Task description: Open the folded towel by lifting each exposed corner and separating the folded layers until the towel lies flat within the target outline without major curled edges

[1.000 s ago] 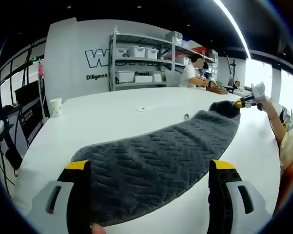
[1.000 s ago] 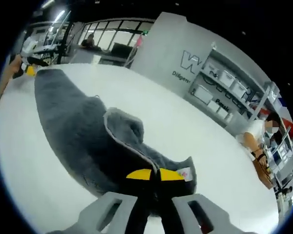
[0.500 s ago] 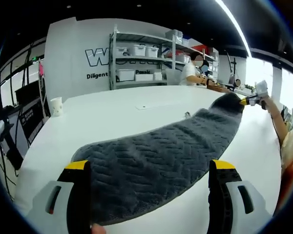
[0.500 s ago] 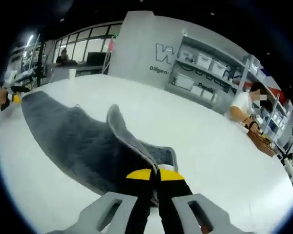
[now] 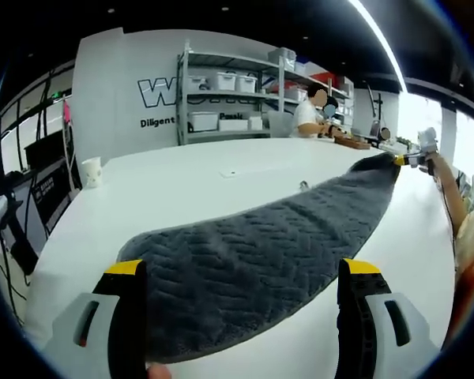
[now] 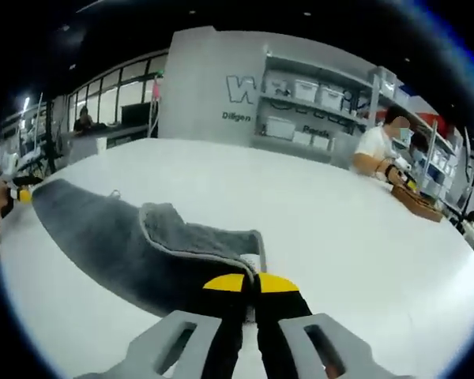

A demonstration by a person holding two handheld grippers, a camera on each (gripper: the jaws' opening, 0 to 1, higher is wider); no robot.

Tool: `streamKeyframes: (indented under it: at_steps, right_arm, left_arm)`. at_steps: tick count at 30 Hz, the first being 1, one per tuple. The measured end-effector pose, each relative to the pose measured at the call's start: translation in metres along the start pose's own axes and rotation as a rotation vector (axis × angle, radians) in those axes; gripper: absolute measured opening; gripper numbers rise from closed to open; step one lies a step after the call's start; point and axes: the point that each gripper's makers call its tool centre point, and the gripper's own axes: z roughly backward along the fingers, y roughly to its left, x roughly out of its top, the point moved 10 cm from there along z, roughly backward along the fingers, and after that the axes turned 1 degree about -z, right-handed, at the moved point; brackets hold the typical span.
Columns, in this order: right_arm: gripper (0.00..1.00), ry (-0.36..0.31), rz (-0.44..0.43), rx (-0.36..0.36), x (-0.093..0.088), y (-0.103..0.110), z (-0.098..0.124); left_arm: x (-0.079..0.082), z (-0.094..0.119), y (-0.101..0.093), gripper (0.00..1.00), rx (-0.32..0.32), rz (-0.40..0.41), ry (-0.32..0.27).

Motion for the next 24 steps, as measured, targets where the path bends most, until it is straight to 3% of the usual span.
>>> streamKeyframes:
  at_steps: [14, 18, 24]
  right_arm:
    - [0.01, 0.161, -0.019, -0.035, -0.041, -0.018, -0.024]
    - [0.0, 0.22, 0.03, -0.115, -0.05, -0.026, -0.025]
    - [0.0, 0.207, 0.015, -0.095, -0.055, -0.031, -0.023]
  left_arm:
    - [-0.001, 0.001, -0.001, 1.0, 0.005, -0.01, 0.015]
    - [-0.002, 0.001, -0.001, 1.0, -0.002, -0.009, 0.016]
    - [-0.001, 0.0, -0.001, 1.0, 0.0, -0.007, 0.014]
